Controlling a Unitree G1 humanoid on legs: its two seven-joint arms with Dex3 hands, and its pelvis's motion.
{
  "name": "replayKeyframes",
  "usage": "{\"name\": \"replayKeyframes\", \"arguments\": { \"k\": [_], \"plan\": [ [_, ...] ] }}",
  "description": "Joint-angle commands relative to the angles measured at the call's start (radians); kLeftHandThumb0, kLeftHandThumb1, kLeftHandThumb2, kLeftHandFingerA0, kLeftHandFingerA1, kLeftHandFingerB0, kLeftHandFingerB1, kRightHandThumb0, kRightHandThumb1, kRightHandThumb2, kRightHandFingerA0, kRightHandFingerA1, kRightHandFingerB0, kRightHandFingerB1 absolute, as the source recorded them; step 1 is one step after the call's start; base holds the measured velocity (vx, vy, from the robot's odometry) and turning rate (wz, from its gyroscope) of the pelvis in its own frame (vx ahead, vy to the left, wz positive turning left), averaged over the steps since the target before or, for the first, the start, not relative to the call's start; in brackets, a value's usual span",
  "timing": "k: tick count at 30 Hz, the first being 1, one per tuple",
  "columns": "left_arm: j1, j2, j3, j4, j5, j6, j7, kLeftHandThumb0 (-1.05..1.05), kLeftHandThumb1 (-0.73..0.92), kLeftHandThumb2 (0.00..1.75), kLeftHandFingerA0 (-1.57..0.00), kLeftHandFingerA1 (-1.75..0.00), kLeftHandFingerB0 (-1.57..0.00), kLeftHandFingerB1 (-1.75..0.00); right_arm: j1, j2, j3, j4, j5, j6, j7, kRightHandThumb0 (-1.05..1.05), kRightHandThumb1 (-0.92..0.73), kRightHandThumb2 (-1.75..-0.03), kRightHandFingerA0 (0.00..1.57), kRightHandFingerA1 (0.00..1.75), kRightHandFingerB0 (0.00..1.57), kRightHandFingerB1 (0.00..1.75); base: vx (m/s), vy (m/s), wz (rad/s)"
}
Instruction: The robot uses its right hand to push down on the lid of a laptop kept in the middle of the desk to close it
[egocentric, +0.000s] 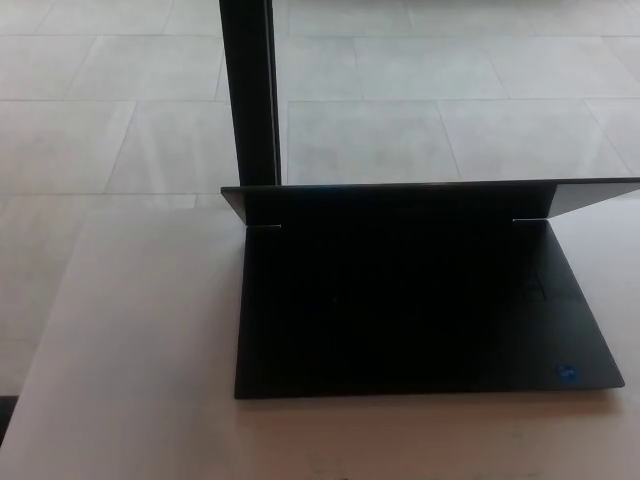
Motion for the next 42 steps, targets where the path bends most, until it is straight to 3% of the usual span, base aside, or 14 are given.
{"name": "replayKeyframes", "arguments": {
  "k": [1,5,7,8,11,12,27,31,33,34,36,37,38,42],
  "plan": [
    [-0.079,0.102,0.328,0.120,-0.328,-0.054,-0.082,-0.88,0.92,0.79,-0.51,-0.57,-0.44,-0.42,-0.083,-0.084,-0.428,-0.272,0.450,-0.014,-0.105,-0.88,-0.89,-0.70,0.39,1.39,0.29,0.87,0.00,0.000,0.00],
    [-0.093,0.104,0.355,0.138,-0.312,-0.054,-0.087,-0.88,0.92,0.78,-0.53,-0.59,-0.46,-0.43,-0.148,-0.167,-0.408,-0.344,0.375,0.020,-0.070,-0.83,-0.92,-0.68,0.37,1.12,0.32,0.69,0.00,0.000,0.00],
    [-0.085,0.104,0.370,0.131,-0.309,-0.055,-0.104,-0.84,0.78,1.18,-0.48,-0.66,-0.39,-0.54,-0.230,-0.224,-0.339,-0.467,0.282,0.032,-0.091,-0.83,-0.91,-0.67,0.46,0.96,0.41,0.68,0.00,0.000,0.00],
    [-0.087,0.105,0.377,0.135,-0.306,-0.054,-0.106,-0.88,0.92,0.78,-0.49,-0.61,-0.44,-0.43,-0.241,-0.231,-0.334,-0.478,0.277,0.030,-0.077,-0.77,-0.90,-0.67,0.44,0.99,0.38,0.70,0.00,0.000,0.00],
    [-0.094,0.108,0.393,0.148,-0.295,-0.053,-0.107,-0.87,0.92,0.78,-0.49,-0.60,-0.44,-0.42,-0.335,-0.275,-0.270,-0.572,0.232,0.074,-0.079,-0.80,-0.87,-0.67,0.62,0.94,0.49,0.64,0.00,0.000,0.00],
    [-0.094,0.107,0.396,0.148,-0.293,-0.054,-0.108,-0.87,0.92,0.78,-0.49,-0.62,-0.44,-0.43,-0.398,-0.305,-0.196,-0.637,0.179,0.102,-0.083,-0.87,-0.66,-0.97,0.63,0.85,0.52,0.68,0.00,0.000,0.00],
    [-0.106,0.118,0.409,0.184,-0.293,-0.072,-0.125,-0.87,0.92,0.78,-0.49,-0.62,-0.44,-0.43,-0.417,-0.293,-0.206,-0.700,0.157,0.182,-0.089,-0.87,-0.66,-0.97,0.63,0.85,0.52,0.68,0.00,0.000,0.01],
    [-0.117,0.107,0.398,0.195,-0.292,-0.079,-0.115,-0.88,0.92,0.75,-0.49,-0.60,-0.47,-0.44,-0.859,-0.356,0.486,-0.584,-0.232,0.017,0.198,-0.83,-0.84,-0.66,0.34,0.48,0.42,0.35,-0.01,-0.001,-0.02],
    [-0.117,0.106,0.396,0.196,-0.291,-0.083,-0.111,-0.89,0.92,0.75,-0.48,-0.60,-0.48,-0.45,-0.881,-0.344,0.564,-0.577,-0.293,0.004,0.208,-0.84,-0.87,-0.67,0.35,0.50,0.44,0.34,0.00,0.000,0.00],
    [-0.117,0.107,0.395,0.198,-0.291,-0.082,-0.113,-0.90,0.92,0.78,-0.51,-0.60,-0.46,-0.43,-0.886,-0.338,0.585,-0.565,-0.303,-0.016,0.214,-0.87,-0.74,-1.14,0.32,0.57,0.37,0.49,0.00,0.000,0.00],
    [-0.114,0.109,0.395,0.196,-0.291,-0.083,-0.110,-0.95,0.78,0.95,-0.51,-0.65,-0.44,-0.50,-0.882,-0.330,0.616,-0.546,-0.306,-0.036,0.224,-0.86,-0.73,-1.13,0.31,0.55,0.37,0.49,0.00,0.000,0.00],
    [-0.114,0.109,0.397,0.195,-0.295,-0.079,-0.111,-0.93,0.92,0.80,-0.52,-0.65,-0.48,-0.47,-0.883,-0.332,0.642,-0.533,-0.315,-0.039,0.238,-0.83,-0.89,-0.68,0.35,0.45,0.39,0.33,0.00,0.000,0.00],
    [-0.113,0.109,0.399,0.192,-0.298,-0.075,-0.112,-0.84,0.77,1.18,-0.48,-0.67,-0.41,-0.55,-0.885,-0.336,0.689,-0.510,-0.342,-0.049,0.266,-0.81,-0.91,-0.68,0.33,0.45,0.37,0.33,0.00,0.000,0.00],
    [-0.111,0.111,0.391,0.194,-0.291,-0.079,-0.120,-0.84,0.78,1.18,-0.48,-0.66,-0.40,-0.54,-0.899,-0.350,0.777,-0.453,-0.377,-0.080,0.301,-0.84,-0.92,-0.70,0.30,0.44,0.33,0.32,0.00,-0.004,0.04]
  ]
}}
